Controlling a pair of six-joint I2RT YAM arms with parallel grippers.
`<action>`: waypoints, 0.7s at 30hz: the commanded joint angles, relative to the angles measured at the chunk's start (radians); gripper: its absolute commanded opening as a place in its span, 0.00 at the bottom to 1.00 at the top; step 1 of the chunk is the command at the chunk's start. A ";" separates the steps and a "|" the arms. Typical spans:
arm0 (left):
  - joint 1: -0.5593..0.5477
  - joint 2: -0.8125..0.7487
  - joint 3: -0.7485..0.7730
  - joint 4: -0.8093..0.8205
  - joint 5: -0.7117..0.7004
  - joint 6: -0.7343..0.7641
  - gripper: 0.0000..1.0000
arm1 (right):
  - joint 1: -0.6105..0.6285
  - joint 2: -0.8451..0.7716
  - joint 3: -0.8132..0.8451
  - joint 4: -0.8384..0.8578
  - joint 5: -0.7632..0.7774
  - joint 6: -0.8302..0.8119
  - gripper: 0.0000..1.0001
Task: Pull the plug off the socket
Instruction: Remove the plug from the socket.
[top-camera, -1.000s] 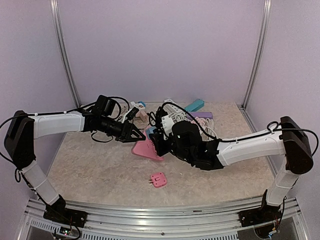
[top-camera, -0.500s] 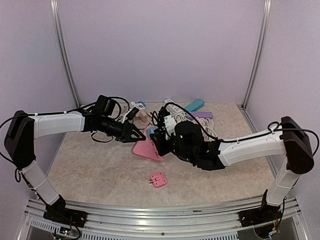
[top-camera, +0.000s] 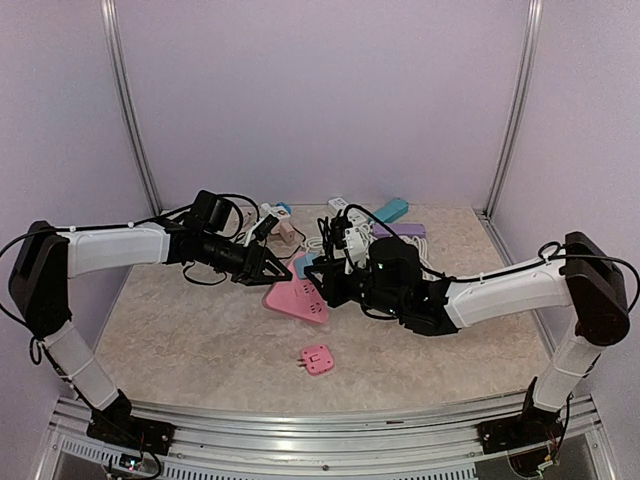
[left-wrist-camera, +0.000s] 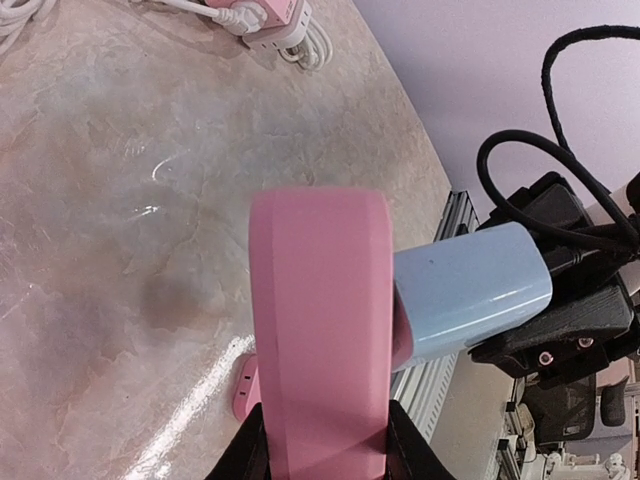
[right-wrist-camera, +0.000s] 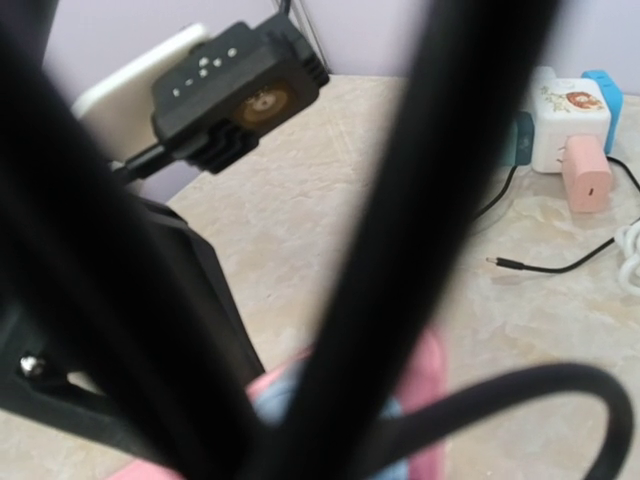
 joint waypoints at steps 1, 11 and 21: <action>0.014 -0.005 0.013 0.012 -0.002 0.025 0.04 | -0.036 -0.021 -0.011 -0.014 0.063 0.035 0.00; 0.034 0.017 0.013 -0.001 -0.029 -0.011 0.03 | 0.023 -0.014 0.042 -0.100 0.203 -0.054 0.00; 0.048 0.020 0.010 0.002 -0.026 -0.021 0.03 | 0.104 0.048 0.143 -0.200 0.355 -0.170 0.00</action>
